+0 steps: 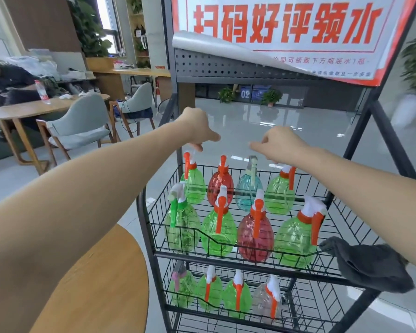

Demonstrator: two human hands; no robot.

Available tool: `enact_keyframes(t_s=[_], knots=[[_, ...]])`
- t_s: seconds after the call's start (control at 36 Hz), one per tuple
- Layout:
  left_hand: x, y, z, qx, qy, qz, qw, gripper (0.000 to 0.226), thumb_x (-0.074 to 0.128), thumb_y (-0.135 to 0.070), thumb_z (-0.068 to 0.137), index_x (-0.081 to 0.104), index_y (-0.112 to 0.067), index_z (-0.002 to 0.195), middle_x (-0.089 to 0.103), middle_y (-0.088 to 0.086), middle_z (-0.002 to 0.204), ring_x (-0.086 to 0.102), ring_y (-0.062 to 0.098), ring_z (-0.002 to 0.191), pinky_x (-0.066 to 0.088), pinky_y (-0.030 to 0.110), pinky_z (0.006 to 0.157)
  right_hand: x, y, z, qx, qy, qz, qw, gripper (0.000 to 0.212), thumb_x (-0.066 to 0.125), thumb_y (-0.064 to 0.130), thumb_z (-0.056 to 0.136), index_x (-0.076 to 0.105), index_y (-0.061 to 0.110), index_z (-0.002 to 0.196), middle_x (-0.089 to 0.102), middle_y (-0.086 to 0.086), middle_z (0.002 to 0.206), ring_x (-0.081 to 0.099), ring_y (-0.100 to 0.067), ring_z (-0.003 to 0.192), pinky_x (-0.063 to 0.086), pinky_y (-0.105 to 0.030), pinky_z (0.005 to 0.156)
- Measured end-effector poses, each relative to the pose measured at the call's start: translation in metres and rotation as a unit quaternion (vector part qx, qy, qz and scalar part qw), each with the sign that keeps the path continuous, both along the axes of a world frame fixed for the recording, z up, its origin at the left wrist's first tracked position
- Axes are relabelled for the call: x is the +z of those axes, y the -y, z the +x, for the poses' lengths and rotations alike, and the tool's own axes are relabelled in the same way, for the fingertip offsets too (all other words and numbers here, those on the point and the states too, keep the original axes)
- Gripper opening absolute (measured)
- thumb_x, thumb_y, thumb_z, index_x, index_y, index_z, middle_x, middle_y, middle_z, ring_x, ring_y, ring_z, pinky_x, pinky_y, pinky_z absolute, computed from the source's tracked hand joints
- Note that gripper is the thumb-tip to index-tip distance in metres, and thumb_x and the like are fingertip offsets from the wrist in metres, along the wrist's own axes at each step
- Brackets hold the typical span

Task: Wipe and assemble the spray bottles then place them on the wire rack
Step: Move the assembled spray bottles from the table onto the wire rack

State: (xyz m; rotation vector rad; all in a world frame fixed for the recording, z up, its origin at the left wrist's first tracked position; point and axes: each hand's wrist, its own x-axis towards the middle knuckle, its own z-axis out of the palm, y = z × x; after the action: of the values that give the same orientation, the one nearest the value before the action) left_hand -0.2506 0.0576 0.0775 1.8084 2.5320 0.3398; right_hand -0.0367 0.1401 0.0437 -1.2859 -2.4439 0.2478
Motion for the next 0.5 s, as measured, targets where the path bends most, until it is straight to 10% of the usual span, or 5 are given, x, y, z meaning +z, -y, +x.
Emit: enact_keyframes(t_s=[0.19,0.31,0.5], knots=[[0.0,0.036,-0.031,0.002,-0.08,0.05,0.996,0.034,0.066,-0.035,0.099,0.077,-0.003,0.099,0.074,0.009,0.089,0.071,0.024,0.082,0.056,0.03,0.073,0.0,-0.017,0.036,-0.041,-0.039,0.028,0.998,0.059,0.056,0.041,0.101,0.068,-0.017,0.1,0.065,-0.037,0.08,0.054,-0.038,0.057,0.056,-0.042,0.071],[-0.01,0.039,-0.028,-0.004,-0.088,0.037,0.995,0.036,0.067,-0.035,0.098,0.074,-0.001,0.089,0.071,0.01,0.085,0.067,0.025,0.076,0.056,0.034,0.073,-0.01,-0.022,0.057,-0.063,-0.033,0.01,0.997,0.058,0.056,0.04,0.102,0.072,-0.015,0.094,0.07,-0.035,0.103,0.068,-0.045,0.092,0.054,-0.035,0.075],[-0.014,0.039,-0.017,-0.002,-0.118,0.033,0.992,0.04,0.065,-0.038,0.099,0.066,0.0,0.086,0.062,0.011,0.08,0.058,0.026,0.071,0.047,0.033,0.062,-0.023,-0.017,0.073,-0.092,-0.042,-0.046,0.994,0.063,0.057,0.05,0.101,0.074,-0.01,0.094,0.069,-0.022,0.073,0.058,-0.028,0.059,0.045,-0.029,0.056]])
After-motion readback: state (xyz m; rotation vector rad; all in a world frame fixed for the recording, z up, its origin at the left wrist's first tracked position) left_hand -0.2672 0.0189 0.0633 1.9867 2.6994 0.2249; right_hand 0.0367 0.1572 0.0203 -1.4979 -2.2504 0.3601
